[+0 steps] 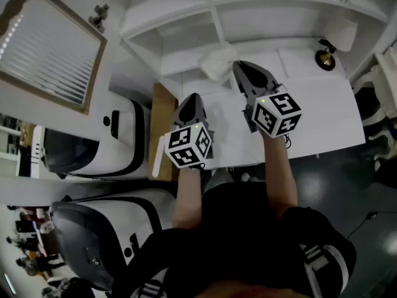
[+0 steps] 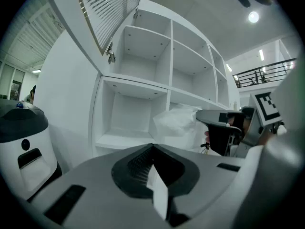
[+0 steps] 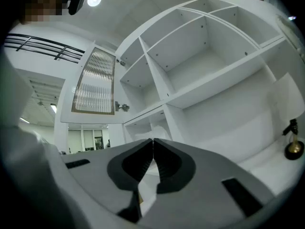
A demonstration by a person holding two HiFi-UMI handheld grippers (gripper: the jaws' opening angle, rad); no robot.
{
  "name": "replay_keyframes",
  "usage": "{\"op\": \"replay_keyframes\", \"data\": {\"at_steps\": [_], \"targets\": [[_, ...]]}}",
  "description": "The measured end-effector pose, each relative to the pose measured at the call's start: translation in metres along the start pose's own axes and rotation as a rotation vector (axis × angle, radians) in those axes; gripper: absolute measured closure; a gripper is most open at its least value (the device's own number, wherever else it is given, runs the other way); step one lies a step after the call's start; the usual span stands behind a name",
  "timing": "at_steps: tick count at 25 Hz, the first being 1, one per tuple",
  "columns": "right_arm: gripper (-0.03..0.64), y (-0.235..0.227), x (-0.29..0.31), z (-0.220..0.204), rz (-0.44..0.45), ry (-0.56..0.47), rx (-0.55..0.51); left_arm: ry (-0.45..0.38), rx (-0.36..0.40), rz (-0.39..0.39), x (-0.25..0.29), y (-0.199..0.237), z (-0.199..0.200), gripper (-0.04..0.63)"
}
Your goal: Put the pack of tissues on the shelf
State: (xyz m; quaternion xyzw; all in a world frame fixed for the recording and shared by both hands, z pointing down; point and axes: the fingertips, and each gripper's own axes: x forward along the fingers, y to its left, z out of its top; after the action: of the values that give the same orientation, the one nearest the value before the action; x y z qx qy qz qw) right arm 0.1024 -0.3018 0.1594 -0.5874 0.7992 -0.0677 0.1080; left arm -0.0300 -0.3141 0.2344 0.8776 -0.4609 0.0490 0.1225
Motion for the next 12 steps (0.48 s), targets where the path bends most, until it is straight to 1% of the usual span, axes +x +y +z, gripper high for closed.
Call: {"op": "replay_keyframes", "data": {"at_steps": [5, 8, 12], "targets": [[0.594, 0.007, 0.001, -0.007, 0.009, 0.022, 0.006, 0.011, -0.002, 0.003, -0.009, 0.004, -0.003, 0.584], [0.594, 0.010, 0.007, -0.013, 0.019, 0.036, 0.000, 0.014, -0.042, -0.004, -0.011, 0.008, -0.004, 0.585], [0.594, 0.015, 0.016, -0.020, 0.027, 0.037, 0.004, 0.018, -0.035, 0.020, -0.019, 0.020, -0.010, 0.584]]}}
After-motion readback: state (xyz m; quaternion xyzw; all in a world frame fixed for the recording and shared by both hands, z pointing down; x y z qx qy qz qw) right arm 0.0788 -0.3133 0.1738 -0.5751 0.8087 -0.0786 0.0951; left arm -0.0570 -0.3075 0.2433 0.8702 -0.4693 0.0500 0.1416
